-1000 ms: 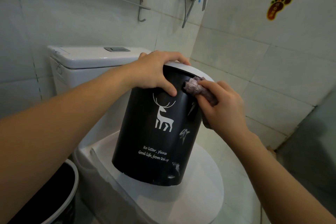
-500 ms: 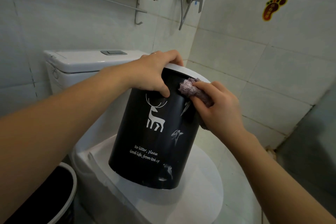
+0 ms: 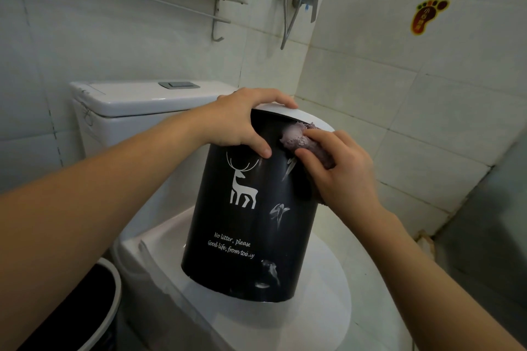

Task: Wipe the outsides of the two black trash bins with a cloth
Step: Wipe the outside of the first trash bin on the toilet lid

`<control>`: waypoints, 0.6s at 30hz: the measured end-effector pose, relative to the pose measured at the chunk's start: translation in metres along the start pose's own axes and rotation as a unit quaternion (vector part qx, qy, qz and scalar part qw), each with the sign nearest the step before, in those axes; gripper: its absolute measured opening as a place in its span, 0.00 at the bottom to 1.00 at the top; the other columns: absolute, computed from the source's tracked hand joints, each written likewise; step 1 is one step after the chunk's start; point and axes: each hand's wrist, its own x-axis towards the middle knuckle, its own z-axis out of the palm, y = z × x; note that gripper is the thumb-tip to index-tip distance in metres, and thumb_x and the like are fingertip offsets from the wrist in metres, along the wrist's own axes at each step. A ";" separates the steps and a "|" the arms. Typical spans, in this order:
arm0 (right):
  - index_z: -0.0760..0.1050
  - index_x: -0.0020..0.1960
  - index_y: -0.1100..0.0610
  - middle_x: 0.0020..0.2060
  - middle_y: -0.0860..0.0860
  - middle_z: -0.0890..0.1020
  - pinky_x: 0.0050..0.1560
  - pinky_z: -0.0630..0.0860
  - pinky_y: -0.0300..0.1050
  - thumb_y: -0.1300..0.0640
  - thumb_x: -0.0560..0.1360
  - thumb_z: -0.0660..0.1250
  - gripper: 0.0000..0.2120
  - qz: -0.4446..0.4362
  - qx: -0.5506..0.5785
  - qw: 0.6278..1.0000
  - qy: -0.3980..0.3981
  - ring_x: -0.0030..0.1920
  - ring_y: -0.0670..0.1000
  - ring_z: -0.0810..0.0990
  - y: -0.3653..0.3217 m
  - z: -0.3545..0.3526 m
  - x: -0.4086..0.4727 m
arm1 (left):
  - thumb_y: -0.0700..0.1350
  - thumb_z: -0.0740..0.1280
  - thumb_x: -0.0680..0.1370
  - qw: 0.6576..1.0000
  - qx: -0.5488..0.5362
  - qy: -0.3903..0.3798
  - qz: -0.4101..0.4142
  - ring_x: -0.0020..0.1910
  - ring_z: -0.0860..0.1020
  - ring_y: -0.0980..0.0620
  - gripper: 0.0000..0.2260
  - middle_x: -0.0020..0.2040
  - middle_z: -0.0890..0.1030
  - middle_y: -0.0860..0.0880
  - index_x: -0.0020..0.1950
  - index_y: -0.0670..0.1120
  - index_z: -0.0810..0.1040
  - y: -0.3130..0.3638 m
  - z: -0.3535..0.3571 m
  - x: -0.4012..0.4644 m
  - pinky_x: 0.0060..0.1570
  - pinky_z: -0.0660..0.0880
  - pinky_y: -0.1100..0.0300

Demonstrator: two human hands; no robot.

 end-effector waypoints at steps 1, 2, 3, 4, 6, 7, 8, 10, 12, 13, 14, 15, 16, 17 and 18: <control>0.81 0.60 0.52 0.50 0.49 0.81 0.45 0.71 0.39 0.46 0.76 0.68 0.15 -0.002 -0.001 1.000 0.001 0.45 0.48 0.79 0.001 0.000 0.001 | 0.54 0.78 0.55 1.000 0.001 0.000 -0.001 0.62 0.76 0.50 0.37 0.65 0.75 0.59 0.60 0.73 0.72 0.001 0.000 0.000 0.61 0.76 0.46; 0.81 0.59 0.52 0.49 0.49 0.81 0.44 0.72 0.40 0.47 0.76 0.69 0.15 -0.003 0.001 1.000 0.003 0.45 0.48 0.79 0.001 0.000 0.001 | 0.53 0.79 0.55 1.000 0.005 0.000 -0.002 0.61 0.76 0.50 0.37 0.64 0.75 0.59 0.61 0.73 0.72 0.001 0.000 0.001 0.60 0.76 0.46; 0.82 0.59 0.52 0.49 0.49 0.81 0.43 0.74 0.41 0.47 0.76 0.69 0.15 -0.005 0.002 1.000 0.004 0.44 0.49 0.79 0.002 0.000 0.001 | 0.52 0.80 0.56 1.000 0.009 0.000 -0.004 0.59 0.76 0.50 0.37 0.62 0.76 0.58 0.61 0.72 0.72 0.001 0.000 0.001 0.59 0.77 0.46; 0.82 0.59 0.52 0.48 0.50 0.81 0.42 0.75 0.43 0.47 0.75 0.69 0.15 -0.008 0.001 1.000 0.003 0.43 0.50 0.79 0.002 0.001 0.000 | 0.50 0.81 0.58 1.000 0.011 -0.001 -0.008 0.57 0.77 0.50 0.36 0.59 0.77 0.58 0.61 0.71 0.72 0.002 -0.001 0.002 0.56 0.78 0.48; 0.82 0.58 0.53 0.46 0.51 0.80 0.39 0.77 0.46 0.46 0.75 0.68 0.16 -0.030 -0.005 1.000 -0.006 0.41 0.51 0.79 0.002 0.002 -0.005 | 0.44 0.82 0.60 1.000 0.018 0.002 -0.010 0.52 0.77 0.51 0.36 0.52 0.76 0.59 0.61 0.68 0.72 0.002 -0.002 0.003 0.50 0.78 0.53; 0.82 0.57 0.53 0.45 0.51 0.79 0.37 0.77 0.46 0.46 0.75 0.67 0.16 -0.050 -0.010 0.999 -0.014 0.39 0.52 0.78 0.003 0.002 -0.010 | 0.42 0.82 0.61 1.000 0.022 0.003 -0.008 0.50 0.77 0.52 0.35 0.50 0.76 0.58 0.61 0.66 0.72 0.002 -0.003 0.003 0.46 0.77 0.55; 0.82 0.57 0.53 0.45 0.51 0.79 0.35 0.77 0.46 0.46 0.76 0.67 0.16 -0.076 -0.015 0.997 -0.024 0.38 0.53 0.78 0.003 0.002 -0.015 | 0.41 0.82 0.62 1.000 0.024 0.003 -0.007 0.48 0.77 0.52 0.35 0.49 0.76 0.57 0.61 0.65 0.72 0.002 -0.003 0.004 0.44 0.77 0.57; 0.82 0.57 0.54 0.44 0.52 0.78 0.31 0.76 0.47 0.47 0.77 0.67 0.15 -0.131 -0.028 0.990 -0.044 0.36 0.54 0.77 0.005 -0.001 -0.023 | 0.40 0.81 0.63 1.000 0.016 -0.004 -0.013 0.47 0.78 0.52 0.35 0.49 0.77 0.55 0.61 0.64 0.71 0.001 -0.004 0.003 0.43 0.78 0.57; 0.82 0.58 0.54 0.44 0.52 0.78 0.30 0.76 0.47 0.48 0.77 0.66 0.14 -0.173 -0.048 0.982 -0.059 0.35 0.53 0.77 0.007 -0.005 -0.023 | 0.40 0.81 0.63 1.000 0.011 -0.011 -0.015 0.49 0.79 0.51 0.35 0.51 0.77 0.55 0.61 0.65 0.70 0.000 -0.004 0.002 0.46 0.80 0.53; 0.82 0.58 0.54 0.44 0.52 0.79 0.30 0.75 0.46 0.48 0.78 0.66 0.14 -0.181 -0.058 0.980 -0.058 0.36 0.53 0.76 0.008 -0.006 -0.020 | 0.40 0.81 0.63 1.000 0.013 -0.011 -0.013 0.50 0.79 0.50 0.35 0.51 0.77 0.55 0.61 0.66 0.70 0.000 -0.004 0.002 0.47 0.80 0.51; 0.82 0.58 0.54 0.45 0.52 0.79 0.30 0.76 0.46 0.48 0.78 0.66 0.14 -0.176 -0.065 0.981 -0.048 0.36 0.53 0.77 0.010 -0.006 -0.014 | 0.40 0.81 0.63 1.000 0.016 -0.010 -0.011 0.50 0.79 0.50 0.35 0.52 0.77 0.55 0.61 0.66 0.70 0.001 -0.003 0.002 0.49 0.80 0.50; 0.82 0.58 0.54 0.45 0.53 0.79 0.31 0.76 0.47 0.48 0.77 0.66 0.14 -0.159 -0.066 0.984 -0.033 0.36 0.54 0.77 0.010 -0.006 -0.008 | 0.41 0.81 0.63 1.000 0.019 -0.009 -0.010 0.51 0.78 0.50 0.36 0.52 0.77 0.55 0.61 0.66 0.70 0.001 -0.003 0.002 0.49 0.80 0.50; 0.82 0.58 0.54 0.45 0.53 0.80 0.31 0.76 0.47 0.48 0.77 0.66 0.14 -0.136 -0.065 0.988 -0.016 0.37 0.55 0.78 0.011 -0.005 -0.002 | 0.41 0.81 0.63 1.000 0.021 -0.010 -0.010 0.52 0.78 0.50 0.36 0.53 0.77 0.55 0.61 0.67 0.70 0.001 -0.003 0.002 0.50 0.80 0.50; 0.82 0.58 0.54 0.44 0.53 0.80 0.32 0.76 0.48 0.48 0.77 0.66 0.15 -0.115 -0.064 0.991 -0.004 0.37 0.55 0.78 0.010 -0.005 0.004 | 0.41 0.81 0.63 1.000 0.022 -0.012 -0.011 0.52 0.78 0.50 0.36 0.54 0.77 0.55 0.61 0.67 0.70 0.001 -0.003 0.002 0.50 0.80 0.50; 0.82 0.58 0.54 0.44 0.53 0.80 0.32 0.76 0.48 0.47 0.77 0.66 0.15 -0.098 -0.065 0.993 0.003 0.37 0.56 0.78 0.010 -0.003 0.008 | 0.42 0.81 0.64 1.000 0.022 -0.014 -0.013 0.52 0.78 0.50 0.35 0.54 0.77 0.55 0.61 0.68 0.70 0.001 -0.003 0.003 0.50 0.80 0.50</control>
